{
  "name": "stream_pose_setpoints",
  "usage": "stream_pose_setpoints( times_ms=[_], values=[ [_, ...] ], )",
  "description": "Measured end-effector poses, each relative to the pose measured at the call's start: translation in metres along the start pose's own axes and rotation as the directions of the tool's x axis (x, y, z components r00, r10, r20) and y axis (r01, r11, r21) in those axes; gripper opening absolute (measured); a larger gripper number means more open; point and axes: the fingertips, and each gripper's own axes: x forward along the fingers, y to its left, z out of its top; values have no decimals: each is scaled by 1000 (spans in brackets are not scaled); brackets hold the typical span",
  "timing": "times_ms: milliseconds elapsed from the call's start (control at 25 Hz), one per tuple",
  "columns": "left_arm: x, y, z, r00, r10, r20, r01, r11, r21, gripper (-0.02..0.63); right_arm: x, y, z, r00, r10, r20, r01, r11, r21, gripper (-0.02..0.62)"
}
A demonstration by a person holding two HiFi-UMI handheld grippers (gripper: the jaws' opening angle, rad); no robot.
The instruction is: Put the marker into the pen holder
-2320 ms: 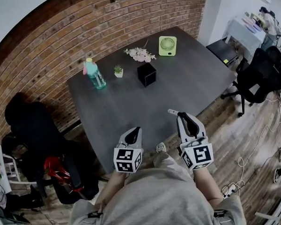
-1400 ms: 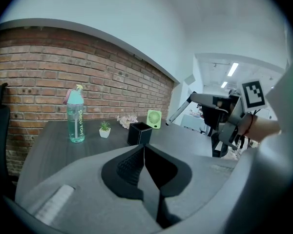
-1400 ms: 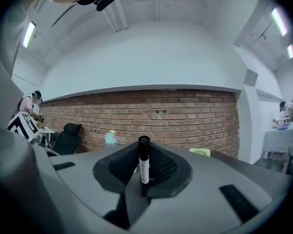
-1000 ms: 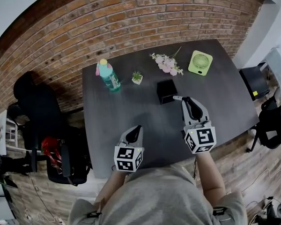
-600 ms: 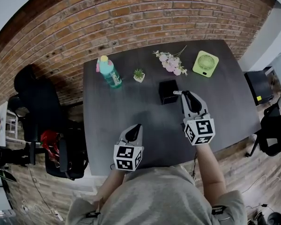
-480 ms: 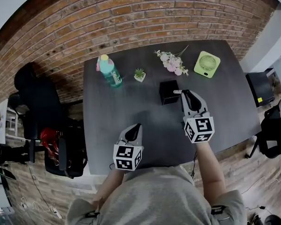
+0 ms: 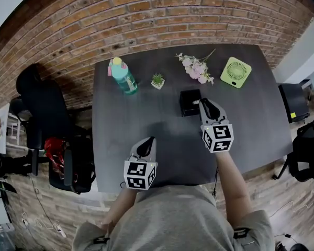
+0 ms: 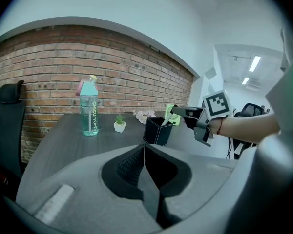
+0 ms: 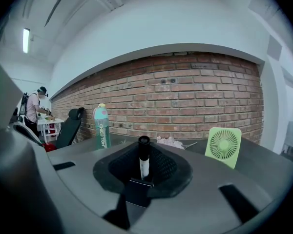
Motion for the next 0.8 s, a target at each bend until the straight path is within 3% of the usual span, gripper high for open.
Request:
stream_pose_setpoints(
  times_ms=[800],
  values=[
    [5,2,-4,1000,11,-11,-11,1000,3,18,23,-1,-50,993,9,-120,-10,1000,-13,67]
  ],
)
